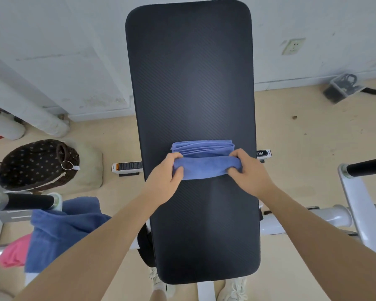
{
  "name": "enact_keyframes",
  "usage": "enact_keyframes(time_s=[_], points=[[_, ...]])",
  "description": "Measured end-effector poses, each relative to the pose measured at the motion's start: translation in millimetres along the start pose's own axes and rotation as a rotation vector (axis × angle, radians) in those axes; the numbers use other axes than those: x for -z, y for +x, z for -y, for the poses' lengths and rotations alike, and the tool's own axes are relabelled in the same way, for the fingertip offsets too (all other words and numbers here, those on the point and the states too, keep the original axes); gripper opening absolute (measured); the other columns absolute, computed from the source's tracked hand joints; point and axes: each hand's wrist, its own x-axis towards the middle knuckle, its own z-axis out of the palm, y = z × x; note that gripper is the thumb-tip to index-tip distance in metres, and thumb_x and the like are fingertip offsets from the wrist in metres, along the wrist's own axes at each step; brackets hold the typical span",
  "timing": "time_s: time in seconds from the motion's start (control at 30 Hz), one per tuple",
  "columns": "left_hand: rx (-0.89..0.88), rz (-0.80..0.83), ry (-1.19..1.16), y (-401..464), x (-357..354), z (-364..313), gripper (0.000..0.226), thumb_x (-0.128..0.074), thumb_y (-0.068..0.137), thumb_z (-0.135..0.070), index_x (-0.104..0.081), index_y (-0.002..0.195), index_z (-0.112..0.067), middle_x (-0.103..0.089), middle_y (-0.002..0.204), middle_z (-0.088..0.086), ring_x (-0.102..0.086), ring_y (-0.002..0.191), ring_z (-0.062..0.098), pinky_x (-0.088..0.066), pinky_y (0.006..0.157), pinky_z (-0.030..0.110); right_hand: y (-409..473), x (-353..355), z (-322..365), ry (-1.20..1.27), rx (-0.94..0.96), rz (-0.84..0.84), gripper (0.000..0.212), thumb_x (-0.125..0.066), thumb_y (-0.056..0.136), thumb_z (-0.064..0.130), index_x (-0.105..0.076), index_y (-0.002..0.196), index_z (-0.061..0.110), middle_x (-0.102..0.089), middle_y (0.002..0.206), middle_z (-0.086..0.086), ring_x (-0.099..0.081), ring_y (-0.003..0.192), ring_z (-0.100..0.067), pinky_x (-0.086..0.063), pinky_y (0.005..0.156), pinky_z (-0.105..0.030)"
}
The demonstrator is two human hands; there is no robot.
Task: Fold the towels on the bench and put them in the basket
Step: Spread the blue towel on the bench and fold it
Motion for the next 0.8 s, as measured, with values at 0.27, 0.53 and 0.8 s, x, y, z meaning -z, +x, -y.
enact_keyframes(time_s=[0.27, 0.53, 0.8], points=[[0.229, -0.237, 0.023, 32.2, -6.8, -8.5, 0.039, -0.058, 0.088, -0.039, -0.052, 0.109, -0.006, -0.058, 0.087, 0.005, -0.055, 0.08, 0.023, -0.038, 0.067, 0.028, 25.0, -10.7, 6.5, 0.114, -0.247, -0.173, 0.02, -0.05, 0.093, 0.029, -0.043, 0.091, 0.01, -0.052, 0.077, 0.001, -0.048, 0.073, -0.019, -0.035, 0.061, -0.031], [-0.362, -0.356, 0.87, 53.8, -12.2, 3.2, 0.044, -0.068, 0.079, -0.034, -0.061, 0.118, -0.017, -0.062, 0.104, 0.002, -0.06, 0.085, 0.023, -0.036, 0.076, 0.034, 45.8, -26.9, 19.5, 0.176, -0.479, -0.312, 0.024, -0.049, 0.093, 0.021, -0.048, 0.108, 0.002, -0.056, 0.102, -0.012, -0.05, 0.085, -0.025, -0.037, 0.07, -0.032], [-0.211, -0.033, 0.85, 66.8, -10.9, -16.3, 0.066, -0.04, 0.084, -0.061, -0.047, 0.131, -0.014, -0.057, 0.113, 0.001, -0.053, 0.104, 0.022, -0.038, 0.092, 0.036, 56.8, -29.4, 8.0, 0.245, -0.611, -0.276, 0.029, -0.056, 0.088, 0.029, -0.06, 0.09, 0.0, -0.056, 0.08, -0.011, -0.052, 0.074, -0.026, -0.036, 0.057, -0.027]])
